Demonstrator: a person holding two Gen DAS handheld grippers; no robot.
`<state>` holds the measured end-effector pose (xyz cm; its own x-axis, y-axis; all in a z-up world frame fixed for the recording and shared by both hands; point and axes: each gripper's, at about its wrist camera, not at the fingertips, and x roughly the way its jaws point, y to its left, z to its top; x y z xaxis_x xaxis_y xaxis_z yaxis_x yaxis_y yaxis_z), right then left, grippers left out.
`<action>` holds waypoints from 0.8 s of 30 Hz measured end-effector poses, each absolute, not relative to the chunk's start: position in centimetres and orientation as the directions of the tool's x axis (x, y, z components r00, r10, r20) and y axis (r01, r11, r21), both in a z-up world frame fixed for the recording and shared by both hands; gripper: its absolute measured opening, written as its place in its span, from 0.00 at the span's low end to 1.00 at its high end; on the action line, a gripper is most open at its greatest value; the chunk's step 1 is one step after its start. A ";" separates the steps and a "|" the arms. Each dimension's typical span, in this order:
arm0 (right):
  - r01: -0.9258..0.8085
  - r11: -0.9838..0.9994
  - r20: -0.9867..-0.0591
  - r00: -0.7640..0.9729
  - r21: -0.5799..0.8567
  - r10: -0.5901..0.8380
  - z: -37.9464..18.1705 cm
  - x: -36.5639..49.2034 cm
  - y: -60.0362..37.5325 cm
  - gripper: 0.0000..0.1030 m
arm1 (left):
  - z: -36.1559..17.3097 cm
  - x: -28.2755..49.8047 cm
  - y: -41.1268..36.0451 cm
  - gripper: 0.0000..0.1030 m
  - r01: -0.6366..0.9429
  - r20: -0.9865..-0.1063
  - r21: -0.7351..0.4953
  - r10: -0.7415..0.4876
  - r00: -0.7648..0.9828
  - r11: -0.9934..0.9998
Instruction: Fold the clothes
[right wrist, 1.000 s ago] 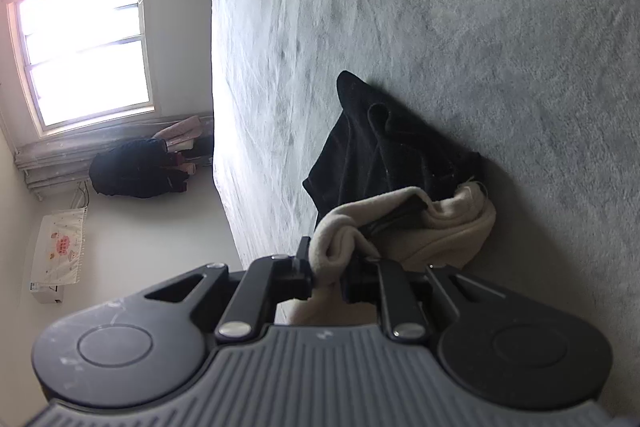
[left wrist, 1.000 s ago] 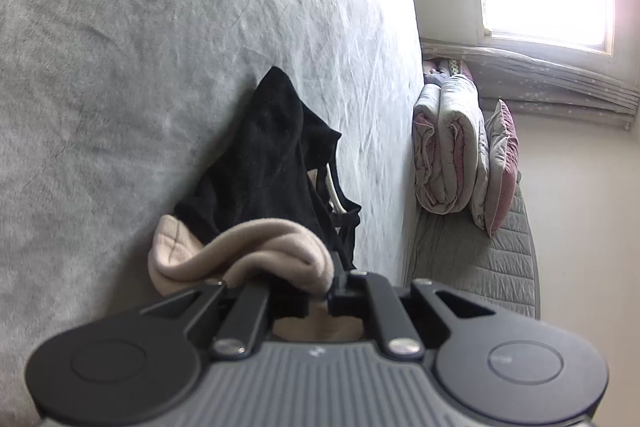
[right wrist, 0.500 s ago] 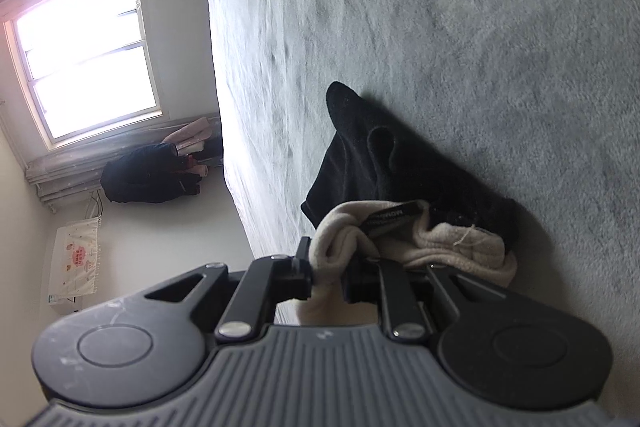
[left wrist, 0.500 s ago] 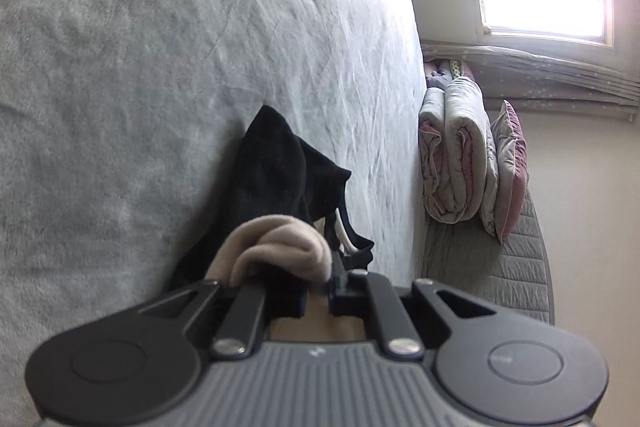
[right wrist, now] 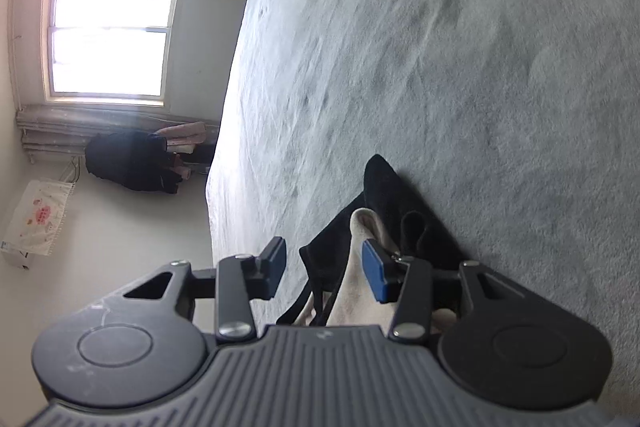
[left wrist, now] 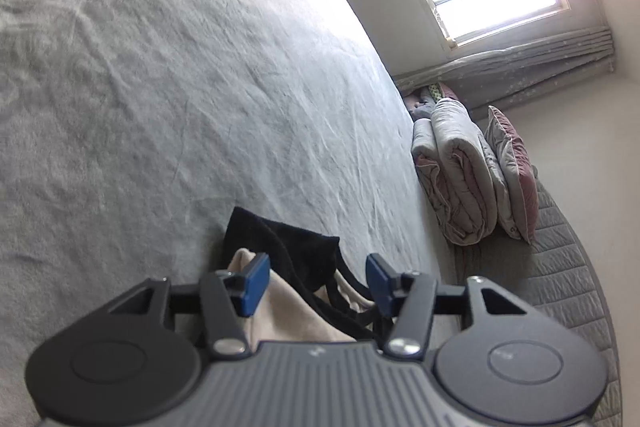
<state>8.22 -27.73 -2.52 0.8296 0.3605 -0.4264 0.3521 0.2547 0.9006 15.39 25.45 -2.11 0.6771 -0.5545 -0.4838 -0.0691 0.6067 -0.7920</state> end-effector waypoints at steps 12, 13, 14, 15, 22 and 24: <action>0.260 0.760 -0.579 0.794 0.596 0.182 -2.0 9.5 -21.0 0.42 | -2.8 15.2 24.1 0.35 -0.013 -0.626 -0.532 -0.383 0.679 0.847; 0.252 0.785 -0.585 0.793 0.566 0.168 -2.2 9.6 -20.7 0.41 | -3.1 15.2 23.9 0.31 -0.012 -0.625 -0.531 -0.382 0.680 0.847; 0.243 0.809 -0.591 0.792 0.536 0.153 -2.4 9.7 -20.4 0.39 | -3.2 15.2 23.7 0.26 -0.010 -0.624 -0.530 -0.382 0.682 0.848; 0.235 0.831 -0.596 0.791 0.505 0.138 -2.5 9.7 -20.1 0.37 | -3.3 15.2 23.4 0.22 -0.005 -0.623 -0.525 -0.380 0.684 0.851; 0.204 0.918 -0.592 0.805 0.340 0.041 -2.6 10.3 -18.9 0.14 | -1.8 14.3 21.8 0.07 0.028 -0.588 -0.448 -0.318 0.743 0.894; 0.204 0.922 -0.561 0.828 0.328 0.016 -1.7 10.3 -18.8 0.13 | -1.0 14.0 21.7 0.07 0.041 -0.563 -0.434 -0.306 0.767 0.900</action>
<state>10.33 -18.79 -1.68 0.8276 0.0164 -0.5610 0.2044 0.9221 0.3285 13.99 21.68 -1.00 0.7673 -0.3061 -0.5635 0.0405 0.9001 -0.4337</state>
